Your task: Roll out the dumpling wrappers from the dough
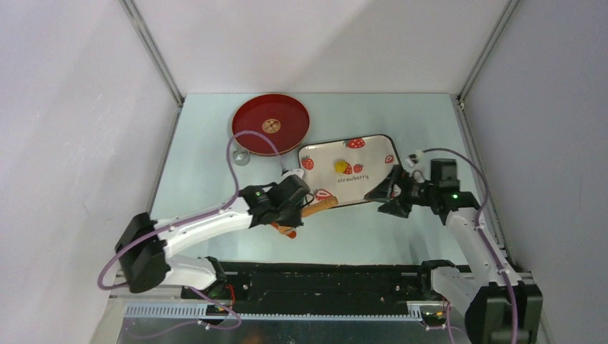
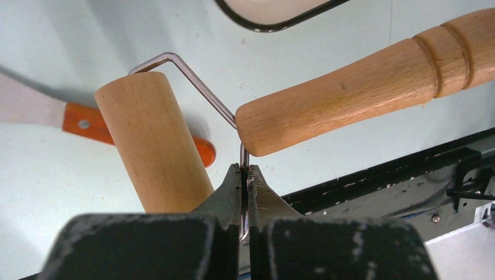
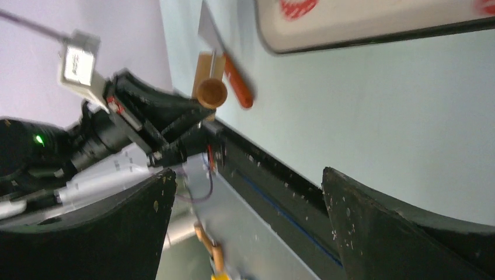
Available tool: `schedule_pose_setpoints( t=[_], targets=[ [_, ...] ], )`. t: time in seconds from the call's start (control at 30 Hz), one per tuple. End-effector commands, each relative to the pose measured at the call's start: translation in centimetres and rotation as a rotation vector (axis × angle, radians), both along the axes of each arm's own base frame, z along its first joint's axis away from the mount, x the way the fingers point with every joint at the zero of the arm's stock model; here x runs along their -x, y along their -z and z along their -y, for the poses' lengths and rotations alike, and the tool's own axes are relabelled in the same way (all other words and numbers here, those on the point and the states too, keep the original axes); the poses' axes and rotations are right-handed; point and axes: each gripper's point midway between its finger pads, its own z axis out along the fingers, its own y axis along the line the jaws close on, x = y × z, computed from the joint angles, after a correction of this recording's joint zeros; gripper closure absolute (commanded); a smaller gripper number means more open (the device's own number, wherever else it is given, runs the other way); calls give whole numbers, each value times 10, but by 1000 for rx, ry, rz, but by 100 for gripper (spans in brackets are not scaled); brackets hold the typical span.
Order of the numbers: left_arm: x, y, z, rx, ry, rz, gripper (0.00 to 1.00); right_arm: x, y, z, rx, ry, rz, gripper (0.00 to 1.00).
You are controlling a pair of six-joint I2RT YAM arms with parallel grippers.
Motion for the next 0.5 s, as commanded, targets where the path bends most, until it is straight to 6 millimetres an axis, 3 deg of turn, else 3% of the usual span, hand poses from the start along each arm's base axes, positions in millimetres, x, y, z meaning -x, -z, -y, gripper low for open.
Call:
schedule_pose_setpoints(
  t=[0.0,0.1,0.27,0.43,0.47],
  targets=[
    [1,-22,-14,78,10,91,100,6,-24,-52,-63,-202,76,1],
    [11,-21,-27,97,6,100,100,10,-25,-81,-99,-288,52,3],
    [19,-21,-31,125,17,94,100,29,-26,-132,-148,-418,-20,5],
    [18,-24,-28,135,11,90,100,33,-16,-171,-125,-496,-67,7],
    [18,-25,-27,137,11,93,100,32,-6,-175,-109,-498,-107,8]
  ],
)
